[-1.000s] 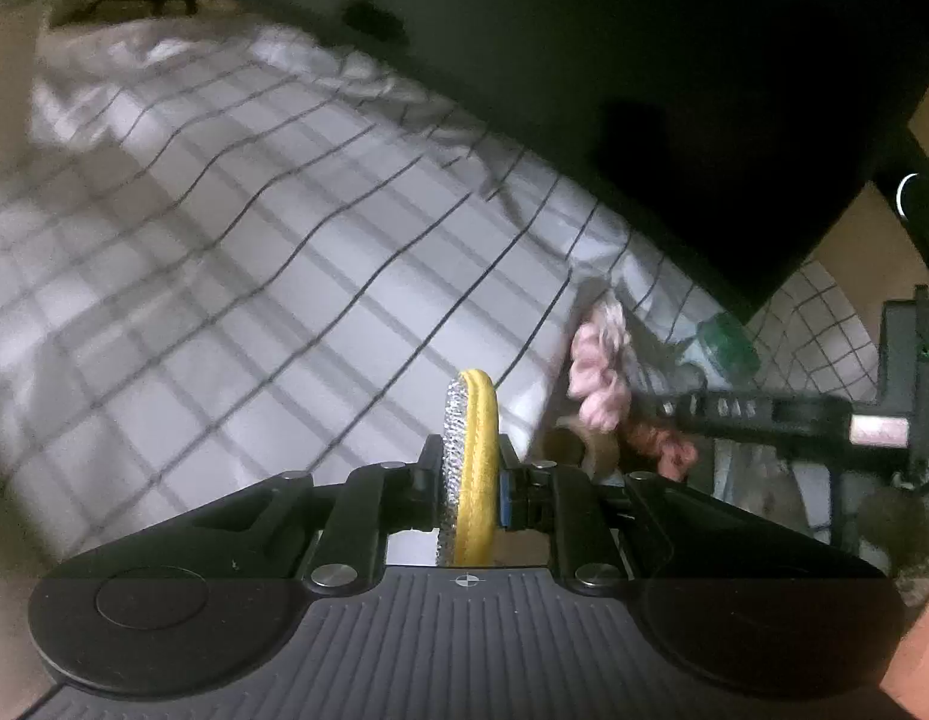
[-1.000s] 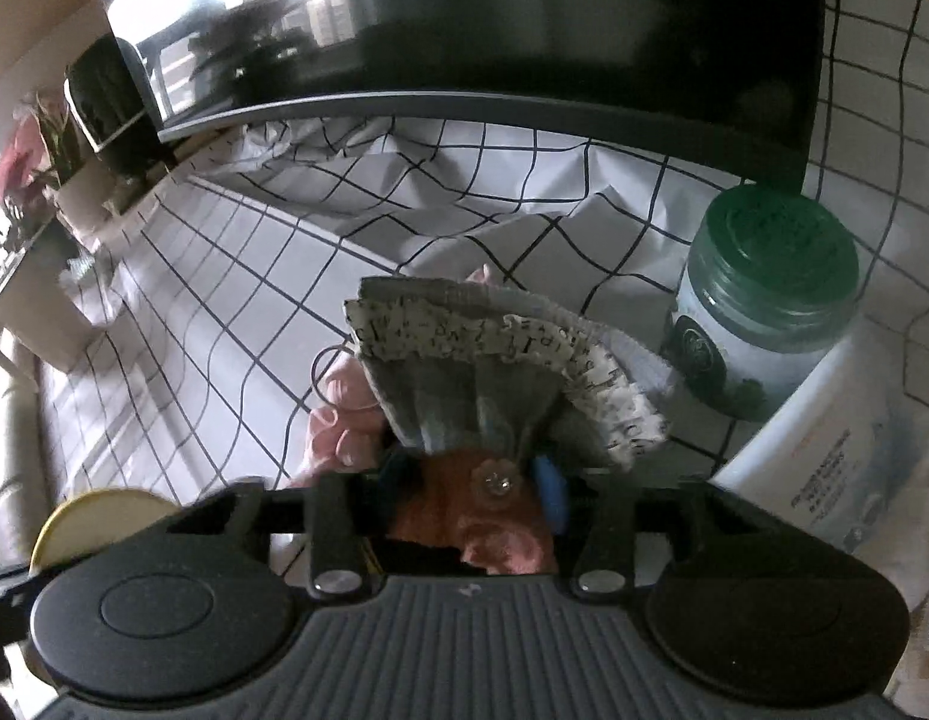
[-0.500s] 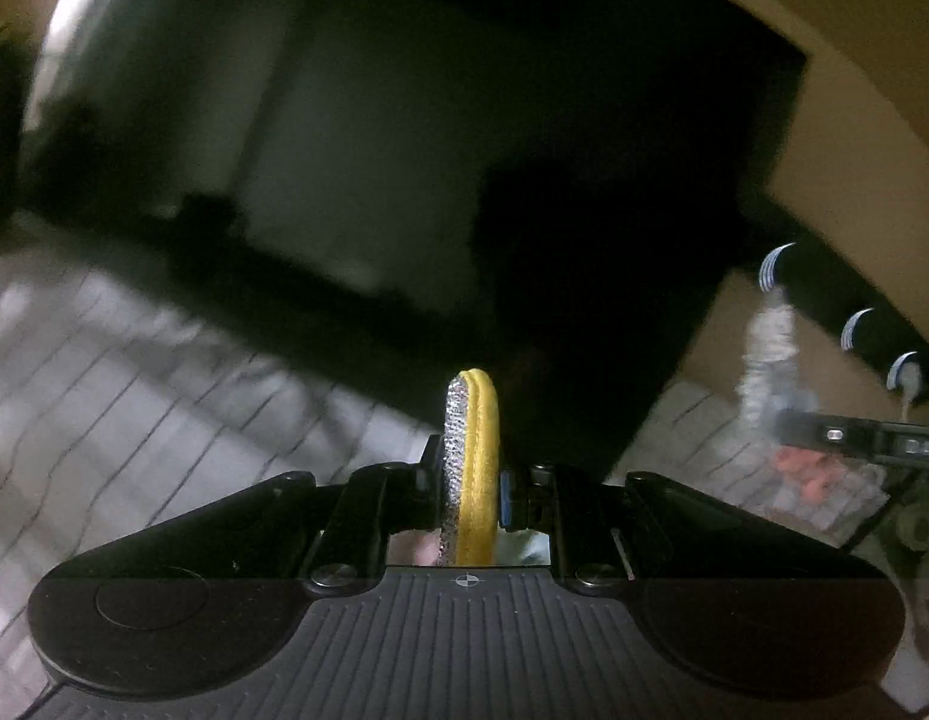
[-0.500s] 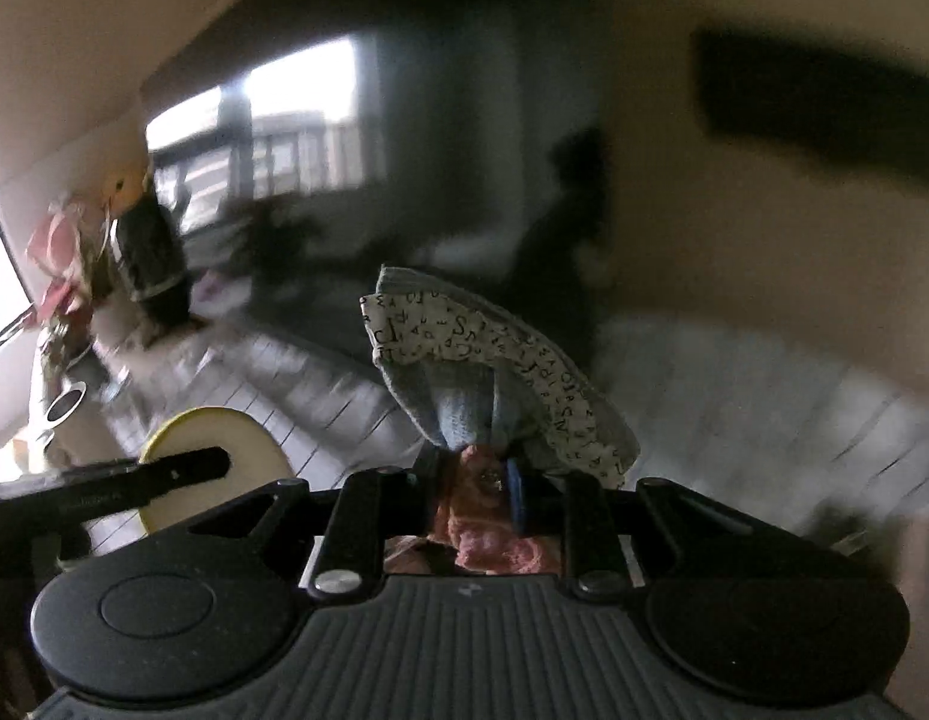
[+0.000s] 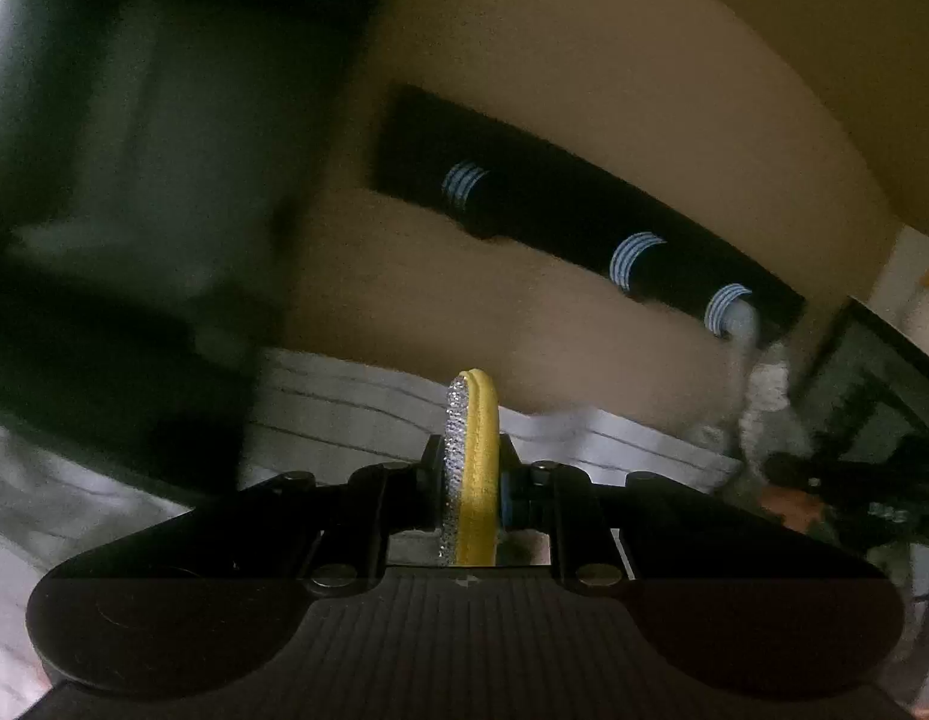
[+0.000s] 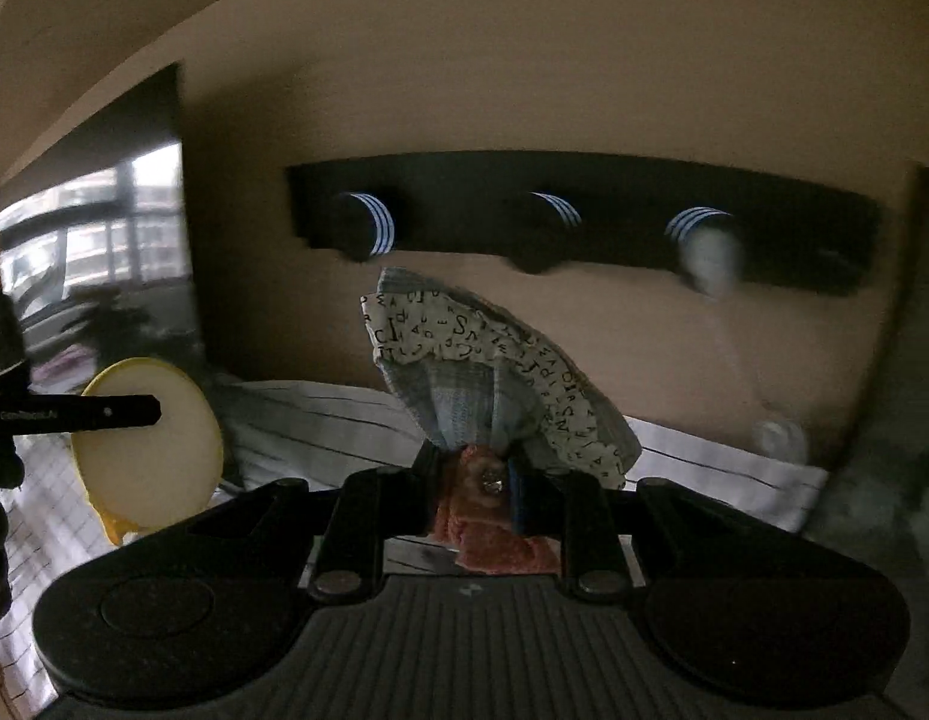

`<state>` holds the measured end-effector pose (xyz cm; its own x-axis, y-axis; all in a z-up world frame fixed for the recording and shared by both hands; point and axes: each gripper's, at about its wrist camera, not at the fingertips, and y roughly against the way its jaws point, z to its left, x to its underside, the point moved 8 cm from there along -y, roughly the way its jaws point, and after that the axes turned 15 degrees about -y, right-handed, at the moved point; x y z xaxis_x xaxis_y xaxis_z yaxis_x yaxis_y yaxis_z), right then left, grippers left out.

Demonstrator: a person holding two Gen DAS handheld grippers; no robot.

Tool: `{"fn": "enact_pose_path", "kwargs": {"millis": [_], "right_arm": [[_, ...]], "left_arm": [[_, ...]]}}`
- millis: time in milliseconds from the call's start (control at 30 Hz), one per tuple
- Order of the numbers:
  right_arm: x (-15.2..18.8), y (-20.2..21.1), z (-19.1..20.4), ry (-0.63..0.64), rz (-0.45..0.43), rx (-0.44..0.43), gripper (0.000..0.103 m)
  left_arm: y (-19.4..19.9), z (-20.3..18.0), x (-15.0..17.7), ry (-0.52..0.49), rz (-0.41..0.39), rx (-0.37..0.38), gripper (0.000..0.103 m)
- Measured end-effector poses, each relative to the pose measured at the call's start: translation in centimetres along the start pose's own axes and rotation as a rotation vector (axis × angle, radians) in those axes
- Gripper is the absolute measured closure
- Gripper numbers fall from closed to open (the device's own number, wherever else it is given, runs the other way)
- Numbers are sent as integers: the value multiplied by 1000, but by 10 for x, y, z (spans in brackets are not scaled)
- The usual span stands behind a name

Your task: Organize soft objects

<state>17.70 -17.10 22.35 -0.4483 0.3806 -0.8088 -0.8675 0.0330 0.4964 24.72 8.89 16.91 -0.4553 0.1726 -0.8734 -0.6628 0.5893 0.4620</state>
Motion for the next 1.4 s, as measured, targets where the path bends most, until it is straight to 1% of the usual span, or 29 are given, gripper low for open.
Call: {"fn": "enact_pose_path", "kwargs": {"millis": [133, 200, 300, 333, 400, 433, 467, 500, 533, 567, 600, 667, 700, 733, 867, 933, 1000, 1067, 1100, 1133, 1167, 1200, 1267, 1333, 1400], "right_arm": [[3, 0, -38, -15, -23, 63, 82], [5, 3, -59, -30, -28, 82, 82], [12, -4, -78, -63, -18, 110, 82], [14, -7, -84, -73, -13, 120, 82], [19, -15, -94, -90, -3, 139, 82], [22, -17, -99, -100, 2, 152, 82], [25, -20, -104, -110, 8, 165, 82], [28, -23, -108, -117, 15, 176, 82], [31, -25, -113, -123, 22, 185, 82], [33, -26, -115, -127, 29, 195, 82], [37, -29, -118, -127, 35, 203, 82], [44, -27, -122, -111, 37, 217, 82], [45, -29, -121, -100, 36, 224, 82], [47, -30, -120, -84, 34, 232, 81], [53, -30, -115, -40, 22, 240, 81], [52, -33, -112, -48, 15, 236, 81], [51, -42, -113, -66, 4, 247, 81], [53, -56, -115, -92, 19, 232, 77], [56, -64, -116, -105, 40, 230, 73], [60, -72, -118, -118, 65, 250, 65], [65, -79, -120, -131, 81, 274, 60], [70, -84, -122, -146, 95, 295, 59], [81, -92, -119, -182, 122, 307, 58], [90, -95, -108, -213, 140, 297, 58], [98, -93, -89, -214, 138, 267, 58]], "left_arm": [[-46, -51, 6, -20, 55, 119, 84], [-68, -77, 9, -18, 82, 188, 84], [-103, -114, 12, -2, 117, 304, 84], [-115, -126, 14, 11, 127, 351, 84], [-141, -146, 20, 71, 152, 455, 84], [-156, -151, 28, 108, 180, 486, 84], [-176, -156, 40, 119, 224, 480, 84], [-192, -159, 52, 99, 269, 446, 83], [-208, -161, 65, 56, 320, 391, 83], [-220, -163, 79, -8, 348, 338, 82], [-227, -166, 86, -61, 348, 303, 82], [-232, -167, 94, -162, 321, 231, 82], [-230, -166, 93, -182, 299, 207, 82], [-227, -163, 90, -178, 271, 198, 82], [-194, -141, 60, -77, 153, 192, 82], [-174, -132, 48, -53, 108, 187, 82], [-156, -128, 39, -49, 88, 189, 82], [-133, -117, 39, -52, 74, 176, 82], [-123, -111, 41, -54, 70, 165, 82], [-110, -101, 45, -52, 70, 151, 82], [-97, -90, 51, -46, 74, 134, 82], [-86, -77, 56, -36, 83, 115, 82], [-59, -46, 74, 5, 111, 55, 82], [-32, -8, 95, 59, 138, -26, 82], [-3, 31, 118, 119, 153, -117, 82]]}}
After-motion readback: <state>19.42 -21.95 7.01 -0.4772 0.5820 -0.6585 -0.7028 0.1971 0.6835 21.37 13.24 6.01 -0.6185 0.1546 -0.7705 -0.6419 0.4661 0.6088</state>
